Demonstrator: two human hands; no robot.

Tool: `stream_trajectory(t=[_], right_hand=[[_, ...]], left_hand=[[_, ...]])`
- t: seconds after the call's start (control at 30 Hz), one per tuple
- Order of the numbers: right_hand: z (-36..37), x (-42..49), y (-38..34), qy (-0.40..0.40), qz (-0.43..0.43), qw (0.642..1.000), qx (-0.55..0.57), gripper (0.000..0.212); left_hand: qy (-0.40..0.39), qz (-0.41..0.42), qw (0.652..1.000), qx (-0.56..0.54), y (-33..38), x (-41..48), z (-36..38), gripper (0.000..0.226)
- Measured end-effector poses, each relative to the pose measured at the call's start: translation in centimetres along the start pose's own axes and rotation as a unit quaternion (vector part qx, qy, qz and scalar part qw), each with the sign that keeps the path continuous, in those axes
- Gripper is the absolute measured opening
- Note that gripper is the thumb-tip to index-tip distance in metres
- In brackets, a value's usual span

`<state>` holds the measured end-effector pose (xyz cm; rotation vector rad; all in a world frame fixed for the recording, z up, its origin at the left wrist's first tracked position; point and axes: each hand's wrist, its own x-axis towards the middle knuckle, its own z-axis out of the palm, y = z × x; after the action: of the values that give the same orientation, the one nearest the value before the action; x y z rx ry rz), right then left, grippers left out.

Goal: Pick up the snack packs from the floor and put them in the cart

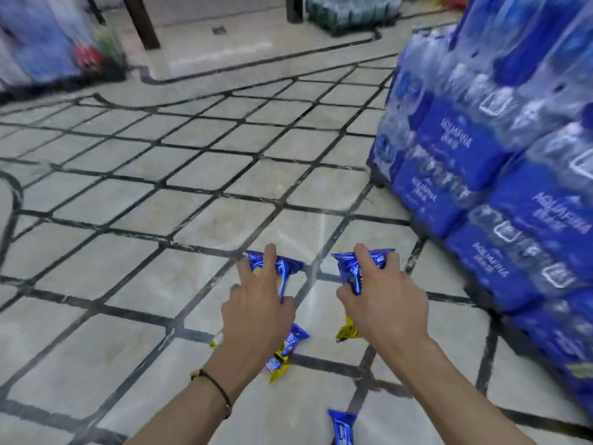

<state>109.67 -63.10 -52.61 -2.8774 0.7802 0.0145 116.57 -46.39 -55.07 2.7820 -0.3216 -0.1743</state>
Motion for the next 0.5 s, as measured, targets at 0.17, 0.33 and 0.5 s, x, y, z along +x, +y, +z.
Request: stream_trajectory(t=[0.17, 0.33, 0.5], right_hand=[[-15.6, -0.7, 3.3, 0.053, 0.067, 0.996, -0.015, 0.061], [-28.3, -3.6, 5.9, 0.116, 0.102, 0.988, 0.007, 0.060], [-36.7, -8.2, 7.1, 0.146, 0.125, 0.981, 0.008, 0.057]], left_hand=[[-0.003, 0.046, 0.999, -0.025, 9.1, -1.2, -11.9, 0.081], [0.047, 0.106, 0.993, -0.013, 16.4, -3.5, -22.2, 0.086], [0.068, 0.151, 0.986, -0.025, 20.9, -6.6, -28.9, 0.085]])
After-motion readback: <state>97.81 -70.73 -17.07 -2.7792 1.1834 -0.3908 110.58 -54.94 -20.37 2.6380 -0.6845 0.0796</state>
